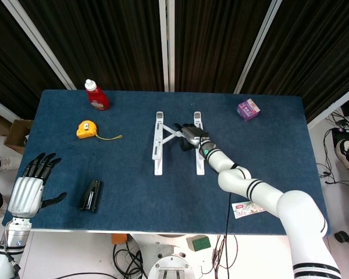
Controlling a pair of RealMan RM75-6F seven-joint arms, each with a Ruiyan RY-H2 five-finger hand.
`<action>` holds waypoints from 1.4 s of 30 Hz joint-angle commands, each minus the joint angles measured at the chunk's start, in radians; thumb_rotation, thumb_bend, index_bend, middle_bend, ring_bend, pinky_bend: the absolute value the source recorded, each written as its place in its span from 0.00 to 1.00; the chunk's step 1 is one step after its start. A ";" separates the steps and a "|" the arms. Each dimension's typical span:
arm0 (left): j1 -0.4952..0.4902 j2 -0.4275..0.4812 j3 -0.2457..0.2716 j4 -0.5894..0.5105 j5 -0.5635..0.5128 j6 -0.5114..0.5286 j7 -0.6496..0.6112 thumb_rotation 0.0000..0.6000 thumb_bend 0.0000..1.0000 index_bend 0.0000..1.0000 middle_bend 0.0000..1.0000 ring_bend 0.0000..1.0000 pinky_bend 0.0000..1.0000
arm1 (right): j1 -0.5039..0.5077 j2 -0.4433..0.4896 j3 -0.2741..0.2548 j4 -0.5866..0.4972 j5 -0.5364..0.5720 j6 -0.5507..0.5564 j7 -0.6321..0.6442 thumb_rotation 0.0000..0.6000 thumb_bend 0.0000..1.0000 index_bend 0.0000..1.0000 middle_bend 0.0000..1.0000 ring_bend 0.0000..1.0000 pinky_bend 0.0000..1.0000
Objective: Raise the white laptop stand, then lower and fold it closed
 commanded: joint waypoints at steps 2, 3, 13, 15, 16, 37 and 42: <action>-0.003 -0.004 0.000 0.007 0.010 0.000 -0.006 1.00 0.07 0.17 0.11 0.04 0.15 | -0.082 0.104 0.013 -0.195 -0.090 0.017 0.042 1.00 0.73 0.00 0.23 0.00 0.00; -0.003 -0.006 0.001 0.008 0.012 0.000 -0.007 1.00 0.07 0.17 0.11 0.04 0.15 | -0.097 0.122 0.011 -0.232 -0.104 0.022 0.047 1.00 0.73 0.00 0.23 0.00 0.00; -0.011 -0.021 0.000 0.025 0.030 -0.002 -0.023 1.00 0.07 0.17 0.11 0.04 0.15 | -0.271 0.293 -0.040 -0.606 -0.259 0.109 0.113 1.00 0.73 0.00 0.22 0.00 0.00; -0.012 -0.023 -0.001 0.027 0.033 -0.001 -0.025 1.00 0.07 0.17 0.11 0.04 0.15 | -0.299 0.318 -0.048 -0.653 -0.280 0.116 0.134 1.00 0.70 0.00 0.21 0.00 0.00; -0.013 -0.023 -0.001 0.028 0.035 0.000 -0.026 1.00 0.07 0.17 0.11 0.04 0.15 | -0.316 0.335 -0.055 -0.683 -0.298 0.122 0.144 1.00 0.68 0.00 0.21 0.00 0.00; -0.025 -0.020 -0.002 -0.002 0.057 -0.002 -0.012 1.00 0.07 0.17 0.11 0.04 0.15 | -0.631 0.580 -0.199 -0.750 -0.691 0.686 -0.013 1.00 0.00 0.00 0.05 0.00 0.00; -0.027 -0.024 -0.001 -0.014 0.062 -0.003 -0.003 1.00 0.07 0.17 0.11 0.04 0.15 | -0.622 0.513 -0.240 -0.699 -0.763 0.694 -0.014 1.00 0.00 0.00 0.05 0.00 0.00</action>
